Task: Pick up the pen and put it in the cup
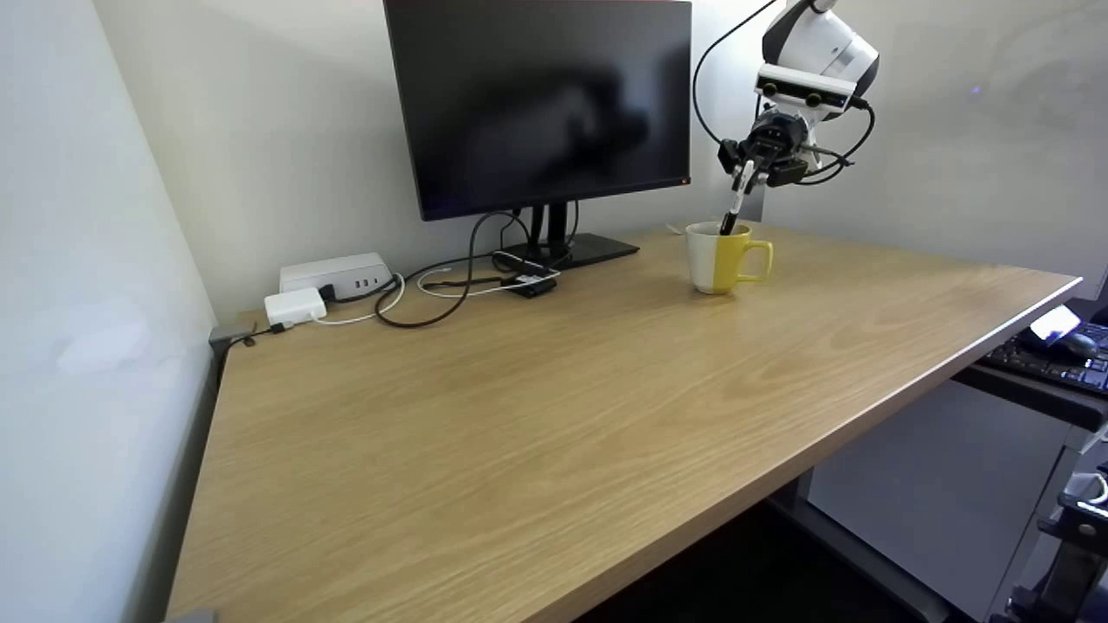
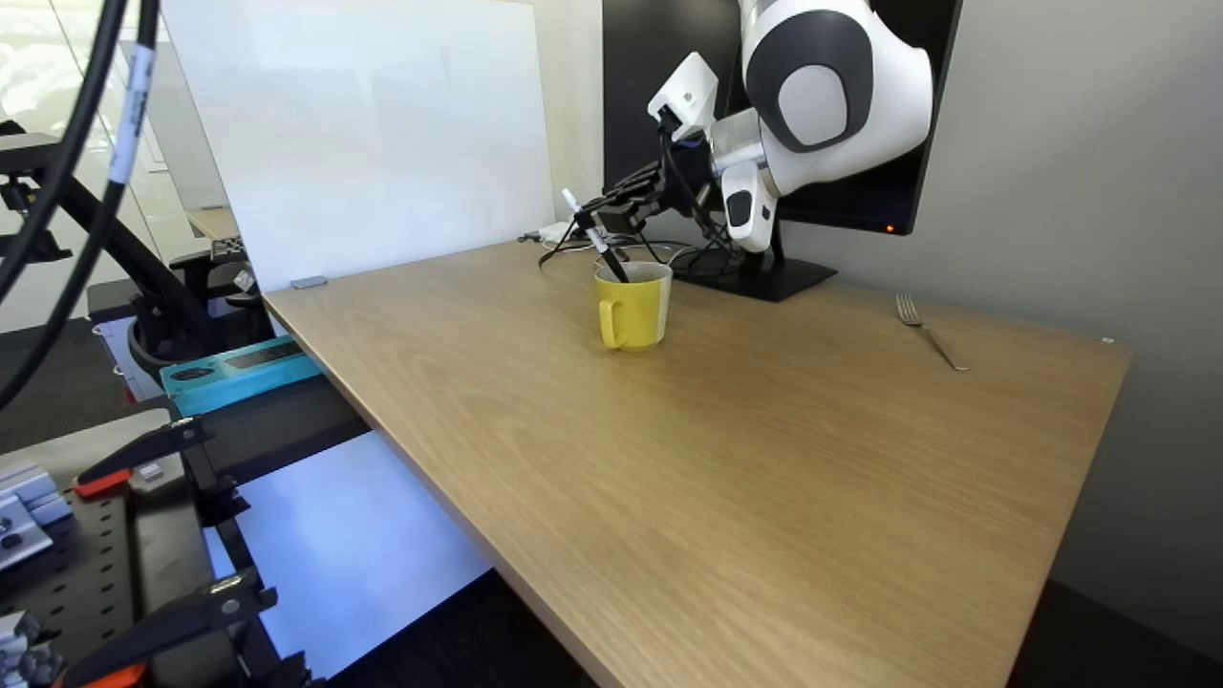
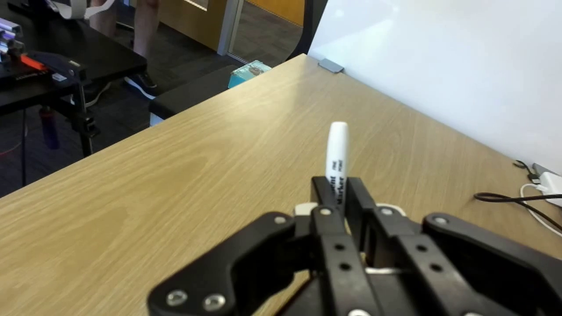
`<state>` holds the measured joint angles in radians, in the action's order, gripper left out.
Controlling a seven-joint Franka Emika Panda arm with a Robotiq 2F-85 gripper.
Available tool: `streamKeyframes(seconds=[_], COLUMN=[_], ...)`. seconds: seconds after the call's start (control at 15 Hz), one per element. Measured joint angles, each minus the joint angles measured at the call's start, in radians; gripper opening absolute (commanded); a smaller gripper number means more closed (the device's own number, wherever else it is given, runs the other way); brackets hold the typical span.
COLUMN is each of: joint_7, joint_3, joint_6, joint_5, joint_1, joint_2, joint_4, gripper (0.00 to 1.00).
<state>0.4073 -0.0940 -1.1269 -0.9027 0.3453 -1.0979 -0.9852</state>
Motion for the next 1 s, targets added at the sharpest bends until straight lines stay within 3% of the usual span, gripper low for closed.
streamKeyframes(seconds=[0.53,0.6,0.73,1.0], joint_7=[0.002,0.002,0.002,0.002], joint_3=[0.011,0.011,0.013,0.015], joint_6=[0.0,0.0,0.0,0.0], joint_5=[0.0,0.0,0.002,0.007], joint_1=[0.0,0.0,0.0,0.0], joint_2=[-0.044,-0.047,-0.053,-0.066], joint_4=[0.049,0.052,0.063,0.088], gripper=[0.03,0.38,0.43,0.72])
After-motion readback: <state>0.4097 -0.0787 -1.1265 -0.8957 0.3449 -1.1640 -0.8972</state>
